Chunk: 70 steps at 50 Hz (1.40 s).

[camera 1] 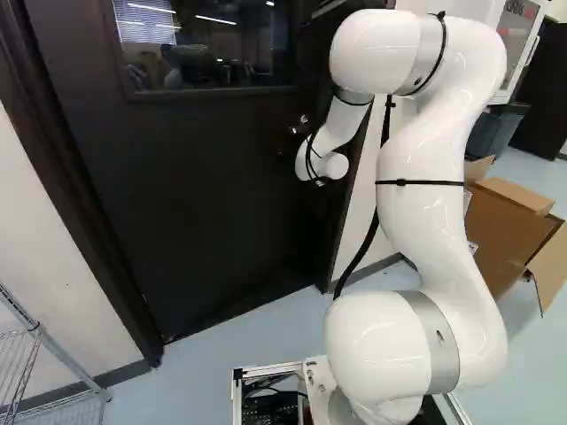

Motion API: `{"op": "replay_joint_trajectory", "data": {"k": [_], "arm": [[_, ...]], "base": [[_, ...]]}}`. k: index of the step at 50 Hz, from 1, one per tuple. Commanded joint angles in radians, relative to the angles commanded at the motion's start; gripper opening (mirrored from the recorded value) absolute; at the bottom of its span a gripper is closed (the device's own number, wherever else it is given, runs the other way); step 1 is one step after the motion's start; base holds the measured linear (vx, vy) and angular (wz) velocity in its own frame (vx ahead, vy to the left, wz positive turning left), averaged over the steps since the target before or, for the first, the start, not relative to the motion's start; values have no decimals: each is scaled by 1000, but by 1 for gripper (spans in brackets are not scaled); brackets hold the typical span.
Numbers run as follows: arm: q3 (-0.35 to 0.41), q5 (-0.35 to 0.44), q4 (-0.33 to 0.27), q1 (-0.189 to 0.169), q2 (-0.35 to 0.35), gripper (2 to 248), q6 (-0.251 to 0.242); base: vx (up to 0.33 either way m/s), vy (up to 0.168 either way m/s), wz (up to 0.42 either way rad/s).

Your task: Open the door and move inside

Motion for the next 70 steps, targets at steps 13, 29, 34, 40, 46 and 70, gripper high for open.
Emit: {"op": "replay_joint_trajectory", "data": {"k": [13,29,34,40,46,70], "arm": [[-80,0,0,9,-60,247,0],[-128,0,0,20,-96,247,0],[-120,0,0,24,-89,247,0],[-96,0,0,31,-72,247,0],[-65,0,0,38,-49,247,0],[75,-15,29,67,57,247,0]], "base": [[0,0,0],[0,0,0],[0,0,0],[0,0,0],[0,0,0],[0,0,0]]}}
